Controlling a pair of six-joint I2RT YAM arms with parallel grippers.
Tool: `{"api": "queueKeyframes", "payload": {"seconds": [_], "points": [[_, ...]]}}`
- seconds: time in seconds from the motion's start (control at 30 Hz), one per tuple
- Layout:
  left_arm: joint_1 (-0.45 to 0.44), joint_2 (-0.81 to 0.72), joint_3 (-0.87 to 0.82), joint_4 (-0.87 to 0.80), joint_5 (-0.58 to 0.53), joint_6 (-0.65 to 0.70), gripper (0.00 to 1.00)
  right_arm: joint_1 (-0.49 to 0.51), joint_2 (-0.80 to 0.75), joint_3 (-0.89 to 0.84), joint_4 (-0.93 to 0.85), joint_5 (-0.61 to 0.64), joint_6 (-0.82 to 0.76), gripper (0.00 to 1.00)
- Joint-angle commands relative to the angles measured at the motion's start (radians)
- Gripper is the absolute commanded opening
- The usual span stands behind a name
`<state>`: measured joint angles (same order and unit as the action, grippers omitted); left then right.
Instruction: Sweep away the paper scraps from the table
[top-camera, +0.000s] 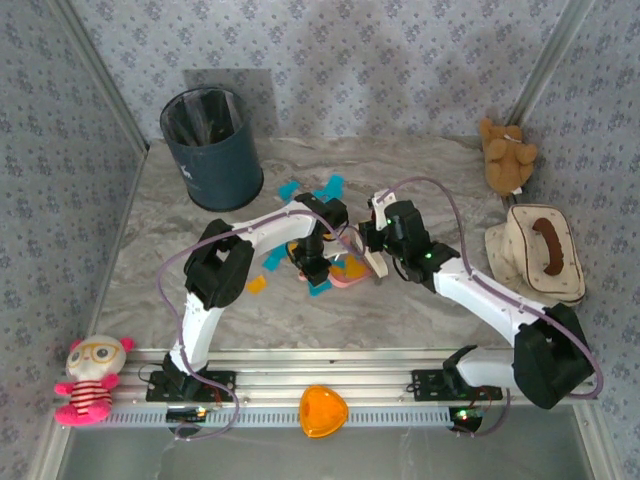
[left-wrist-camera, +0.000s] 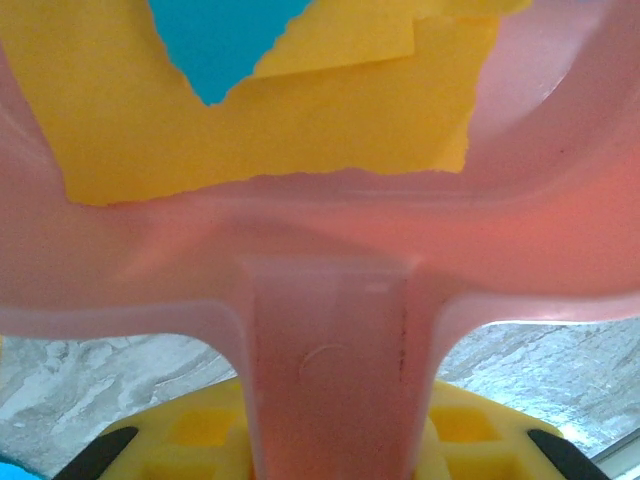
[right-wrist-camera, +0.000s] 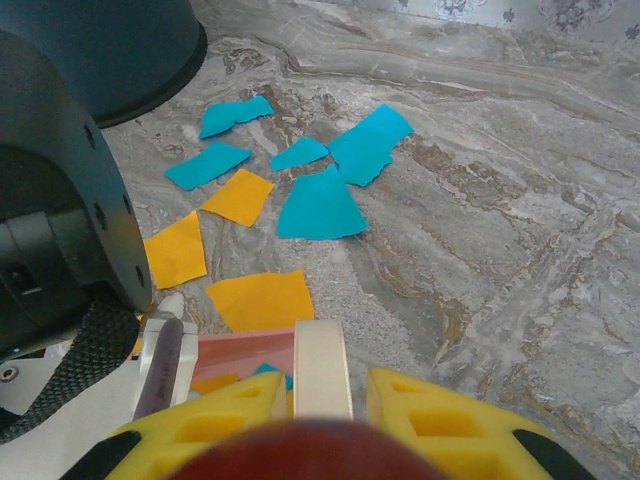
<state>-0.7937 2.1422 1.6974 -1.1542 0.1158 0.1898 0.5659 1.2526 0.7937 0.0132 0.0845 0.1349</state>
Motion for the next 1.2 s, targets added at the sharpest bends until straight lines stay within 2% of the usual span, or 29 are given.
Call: {"api": "queueKeyframes", "payload": {"seconds": [0.0, 0.1, 0.27, 0.47, 0.87, 1.07, 1.17], "points": [[-0.001, -0.002, 0.006, -0.012, 0.015, -0.016, 0.0, 0.019, -0.044, 0.003, 0.013, -0.005, -0.011, 0.0], [0.0, -0.007, 0.003, -0.009, 0.016, -0.016, 0.0, 0.019, -0.061, -0.003, 0.014, 0.051, -0.002, 0.0], [0.0, -0.022, 0.002, -0.004, 0.016, -0.018, 0.0, 0.018, -0.096, -0.011, -0.005, 0.211, 0.039, 0.0], [0.01, -0.06, 0.002, 0.009, 0.02, -0.029, 0.0, -0.005, -0.138, -0.02, -0.036, 0.26, 0.054, 0.0], [0.06, -0.167, -0.01, 0.035, 0.04, -0.048, 0.0, -0.11, -0.19, 0.035, -0.176, 0.236, 0.109, 0.0], [0.109, -0.222, -0.021, 0.062, 0.071, -0.06, 0.0, -0.178, -0.203, 0.039, -0.207, 0.115, 0.127, 0.0], [0.139, -0.249, -0.009, 0.072, 0.102, -0.077, 0.0, -0.194, -0.2, 0.036, -0.192, 0.101, 0.128, 0.0]]}}
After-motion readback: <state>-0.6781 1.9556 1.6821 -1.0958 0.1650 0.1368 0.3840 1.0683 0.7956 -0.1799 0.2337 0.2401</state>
